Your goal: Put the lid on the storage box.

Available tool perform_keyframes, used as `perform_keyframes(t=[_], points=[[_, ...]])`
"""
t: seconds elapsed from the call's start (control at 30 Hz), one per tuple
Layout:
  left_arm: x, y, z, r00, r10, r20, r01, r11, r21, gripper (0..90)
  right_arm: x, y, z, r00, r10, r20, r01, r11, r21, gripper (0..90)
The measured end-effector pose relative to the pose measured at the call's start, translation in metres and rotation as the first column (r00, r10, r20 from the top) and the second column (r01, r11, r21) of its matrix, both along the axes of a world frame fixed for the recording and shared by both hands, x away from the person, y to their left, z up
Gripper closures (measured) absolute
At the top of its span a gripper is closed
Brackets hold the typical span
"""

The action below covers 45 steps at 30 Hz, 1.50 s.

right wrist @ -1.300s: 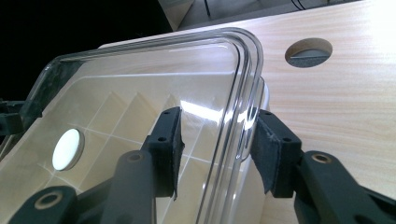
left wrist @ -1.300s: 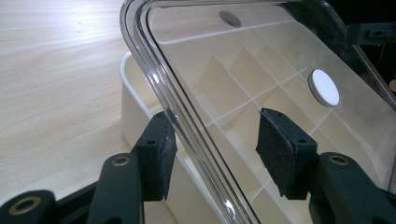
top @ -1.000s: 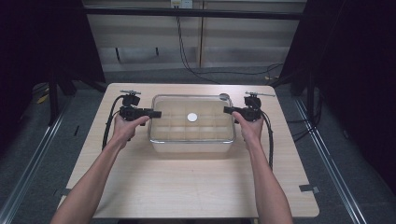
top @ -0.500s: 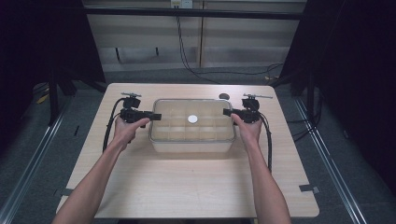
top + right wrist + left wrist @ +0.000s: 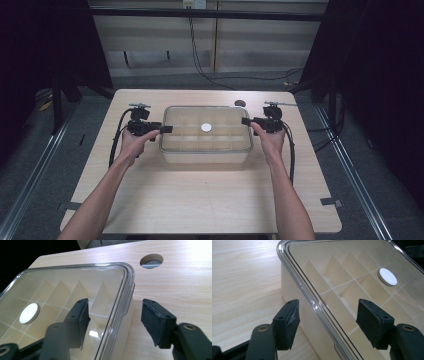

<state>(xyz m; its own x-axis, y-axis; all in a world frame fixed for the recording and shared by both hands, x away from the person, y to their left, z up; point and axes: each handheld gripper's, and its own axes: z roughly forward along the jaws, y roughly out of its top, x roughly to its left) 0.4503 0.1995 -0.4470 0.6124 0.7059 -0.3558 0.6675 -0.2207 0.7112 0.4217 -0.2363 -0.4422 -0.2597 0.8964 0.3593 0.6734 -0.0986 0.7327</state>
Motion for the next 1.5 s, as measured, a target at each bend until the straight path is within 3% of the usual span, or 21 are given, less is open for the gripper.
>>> perform_keyframes(t=[0.27, 0.63, 0.9, 1.03, 1.13, 1.3, 1.4, 1.5], points=[[-0.026, 0.006, 0.016, 0.9984, 0.006, 0.056, -0.007, 0.9999, 0.011, 33.1, -0.019, 0.003, 0.012, 0.9984, 0.034, 0.045, -0.033, 0.9994, -0.009, 32.6], [-0.044, 0.019, 0.031, 0.9937, 0.005, 0.112, -0.005, 1.0000, 0.005, 33.7, -0.039, 0.001, 0.027, 0.9930, 0.072, 0.093, -0.069, 0.9970, -0.033, 30.4], [-0.065, 0.030, 0.032, 0.9909, 0.025, 0.132, -0.026, 0.9996, 0.012, 38.3, -0.065, -0.004, 0.032, 0.9906, 0.091, 0.102, -0.085, 0.9949, -0.055, 31.5], [-0.077, 0.035, 0.032, 0.9887, 0.006, 0.150, -0.010, 0.9997, 0.021, 39.3, -0.080, -0.007, 0.032, 0.9897, 0.101, 0.101, -0.097, 0.9942, -0.046, 30.2], [-0.081, 0.040, 0.030, 0.9881, 0.034, 0.150, -0.038, 0.9989, 0.028, 37.4, -0.090, -0.010, 0.032, 0.9881, 0.104, 0.114, -0.099, 0.9939, -0.047, 29.0], [-0.095, 0.049, 0.028, 0.9875, 0.007, 0.158, -0.015, 0.9987, 0.048, 35.8, -0.109, -0.012, 0.034, 0.9847, 0.125, 0.121, -0.119, 0.9911, -0.061, 29.1], [-0.102, 0.053, 0.027, 0.9884, 0.042, 0.146, -0.041, 0.9991, -0.009, 35.6, -0.119, -0.011, 0.035, 0.9820, 0.141, 0.126, -0.133, 0.9888, -0.067, 29.1], [-0.111, 0.053, 0.026, 0.9884, 0.025, 0.150, -0.029, 0.9993, 0.025, 37.7, -0.130, -0.011, 0.036, 0.9802, 0.146, 0.134, -0.137, 0.9877, -0.075, 29.1]])
